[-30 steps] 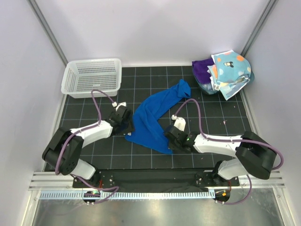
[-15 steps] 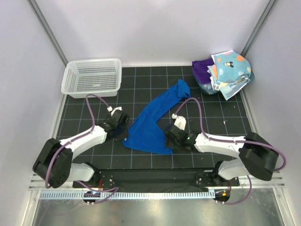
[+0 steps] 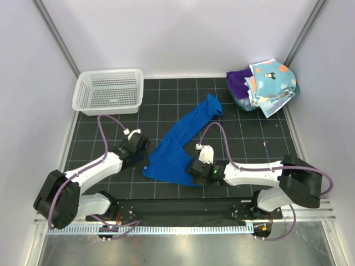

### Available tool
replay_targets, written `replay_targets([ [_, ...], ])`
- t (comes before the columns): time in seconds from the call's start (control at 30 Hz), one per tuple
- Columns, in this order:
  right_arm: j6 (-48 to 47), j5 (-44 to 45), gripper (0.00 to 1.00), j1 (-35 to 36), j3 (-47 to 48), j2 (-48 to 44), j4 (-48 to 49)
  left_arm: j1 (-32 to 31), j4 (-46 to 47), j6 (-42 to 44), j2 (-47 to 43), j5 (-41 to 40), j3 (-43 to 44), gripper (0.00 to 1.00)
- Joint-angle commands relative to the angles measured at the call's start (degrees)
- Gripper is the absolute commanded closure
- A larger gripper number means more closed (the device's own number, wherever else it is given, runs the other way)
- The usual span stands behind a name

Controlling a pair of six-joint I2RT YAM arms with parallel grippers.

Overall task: Fold and stack the towels
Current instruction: Flatten out the crumpled towel

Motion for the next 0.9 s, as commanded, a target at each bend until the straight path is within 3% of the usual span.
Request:
replay_targets([
  [0.0,2.51,2.60,0.44,1.45,2.47,4.18,0.79,-0.21,-0.23,-1.06,-1.92,0.18,-0.46,1.00],
  [0.1,2.42,2.34,0.43,2.07,4.13,7.69,1.59,-0.21,0.12,-1.06,-1.92,0.45,-0.55,1.00],
  [0.17,2.16,2.07,0.48,2.16,4.49,8.92,2.03,-0.21,0.03,-1.06,-1.92,0.80,-0.38,1.00],
  [0.27,1.81,2.25,0.78,2.16,4.58,7.88,2.21,-0.21,-0.23,-0.80,-2.97,1.50,-0.03,1.00],
  [0.33,1.11,3.47,0.95,2.07,6.15,5.69,0.11,-0.21,-1.54,-0.19,-3.85,1.94,1.46,1.00],
  [0.37,0.23,4.09,0.98,2.16,7.81,4.72,-0.77,-0.21,-2.16,0.08,-5.25,2.12,2.16,1.00],
  [0.53,-5.13,10.93,0.99,2.07,17.30,-4.94,-9.47,-0.21,-8.66,2.10,-10.18,2.03,10.15,1.00],
  [0.63,-11.36,15.94,0.99,2.07,26.96,-9.51,-13.78,-0.21,-12.96,3.68,-12.64,1.94,19.81,1.00],
  [0.87,-27.44,22.37,0.99,2.07,54.18,-9.18,-16.86,-0.21,-18.51,5.97,-11.77,4.83,45.30,1.00],
])
